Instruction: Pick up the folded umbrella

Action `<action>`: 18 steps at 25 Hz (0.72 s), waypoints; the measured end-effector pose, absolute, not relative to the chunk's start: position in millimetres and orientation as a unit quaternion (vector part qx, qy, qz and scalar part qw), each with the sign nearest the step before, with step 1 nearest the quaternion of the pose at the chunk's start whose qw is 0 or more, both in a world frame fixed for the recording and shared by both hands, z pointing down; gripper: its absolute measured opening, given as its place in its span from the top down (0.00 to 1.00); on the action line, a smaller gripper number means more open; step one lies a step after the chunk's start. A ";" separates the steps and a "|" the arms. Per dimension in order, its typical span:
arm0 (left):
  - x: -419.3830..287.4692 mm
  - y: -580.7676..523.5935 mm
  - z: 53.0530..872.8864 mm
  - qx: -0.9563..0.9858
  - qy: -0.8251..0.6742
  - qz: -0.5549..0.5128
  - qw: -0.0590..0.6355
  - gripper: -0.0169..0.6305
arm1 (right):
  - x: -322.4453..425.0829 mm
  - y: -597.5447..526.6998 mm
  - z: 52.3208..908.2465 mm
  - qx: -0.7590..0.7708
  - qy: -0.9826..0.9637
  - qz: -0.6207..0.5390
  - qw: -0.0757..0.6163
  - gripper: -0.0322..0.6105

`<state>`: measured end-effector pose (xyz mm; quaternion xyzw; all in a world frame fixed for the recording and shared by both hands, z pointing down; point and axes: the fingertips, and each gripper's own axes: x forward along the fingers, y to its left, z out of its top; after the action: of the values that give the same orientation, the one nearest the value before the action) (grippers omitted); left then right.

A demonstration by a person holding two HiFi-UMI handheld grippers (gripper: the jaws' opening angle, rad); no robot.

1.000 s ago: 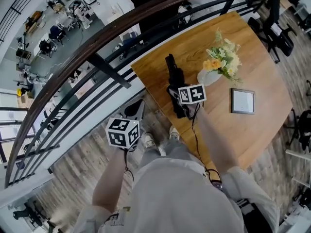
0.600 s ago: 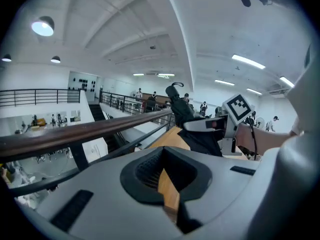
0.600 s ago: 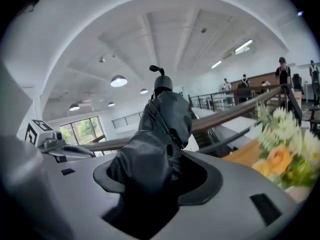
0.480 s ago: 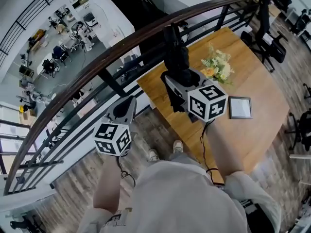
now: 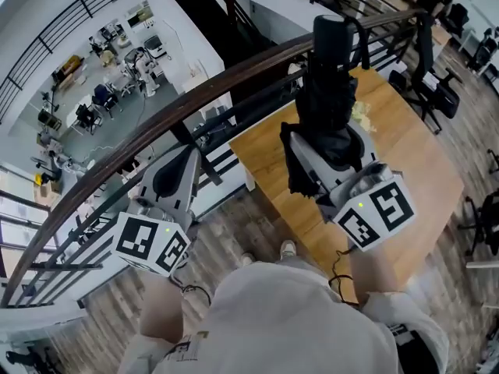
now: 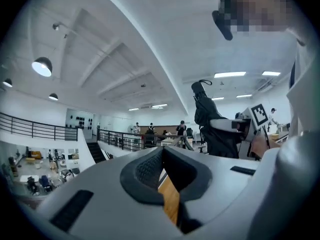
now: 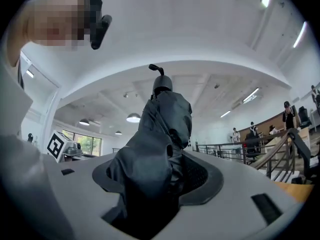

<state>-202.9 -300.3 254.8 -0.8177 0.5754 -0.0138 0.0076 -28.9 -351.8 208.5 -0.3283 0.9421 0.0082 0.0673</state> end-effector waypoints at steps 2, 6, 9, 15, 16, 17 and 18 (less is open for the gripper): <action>-206.9 -286.1 240.5 -0.817 0.576 -0.004 0.024 0.95 | -25.9 -337.1 199.5 -0.339 0.937 0.029 0.083 0.50; -206.4 -266.5 223.3 -0.812 0.580 -0.016 0.068 0.95 | -15.3 -317.5 189.4 -0.351 0.930 0.058 0.096 0.49; -204.0 -254.3 220.2 -0.813 0.577 -0.019 0.079 0.95 | -10.4 -304.0 189.0 -0.352 0.928 0.067 0.103 0.49; -201.0 -245.2 238.1 -0.815 0.576 -0.024 0.063 0.95 | -12.5 -295.0 211.6 -0.345 0.931 0.086 0.082 0.49; -201.2 -244.9 243.3 -0.814 0.577 -0.025 0.058 0.95 | -13.9 -294.9 217.2 -0.344 0.932 0.090 0.074 0.49; -201.3 -244.7 248.7 -0.814 0.578 -0.027 0.051 0.95 | -15.1 -294.6 222.6 -0.343 0.932 0.094 0.066 0.49; -201.4 -244.4 253.9 -0.813 0.580 -0.029 0.044 0.95 | -16.4 -293.6 227.6 -0.340 0.934 0.096 0.059 0.49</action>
<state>-201.4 -244.4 253.9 -0.8130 0.5799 -0.0288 0.0442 -16.4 -293.6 227.6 -0.3396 0.9337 0.0965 0.0591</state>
